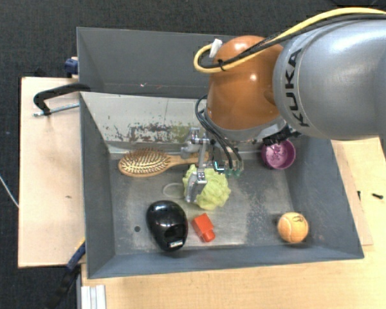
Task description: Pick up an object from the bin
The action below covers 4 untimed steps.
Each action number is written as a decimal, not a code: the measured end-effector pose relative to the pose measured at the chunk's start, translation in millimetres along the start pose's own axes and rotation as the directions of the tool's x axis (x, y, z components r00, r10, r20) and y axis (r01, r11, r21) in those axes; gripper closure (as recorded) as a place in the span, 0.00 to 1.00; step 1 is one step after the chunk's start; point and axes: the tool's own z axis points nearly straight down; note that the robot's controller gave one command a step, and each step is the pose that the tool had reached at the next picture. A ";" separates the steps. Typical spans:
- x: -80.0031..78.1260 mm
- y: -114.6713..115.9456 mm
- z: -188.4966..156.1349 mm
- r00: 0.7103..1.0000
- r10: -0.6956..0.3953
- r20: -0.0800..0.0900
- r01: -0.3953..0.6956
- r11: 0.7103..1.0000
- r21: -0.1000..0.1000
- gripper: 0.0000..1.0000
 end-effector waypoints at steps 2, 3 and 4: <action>-13.2 -27.0 39.8 0.994 -0.112 0.012 0.112 0.994 0.000 0.00; -16.5 -74.1 115.7 0.961 -0.276 0.013 0.276 0.961 0.000 0.00; -30.4 -54.5 112.6 0.892 -0.452 0.015 0.451 0.892 0.007 0.00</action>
Offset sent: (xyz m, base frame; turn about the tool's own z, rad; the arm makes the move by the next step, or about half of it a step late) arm 0.0275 -0.0724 -0.1156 -0.2844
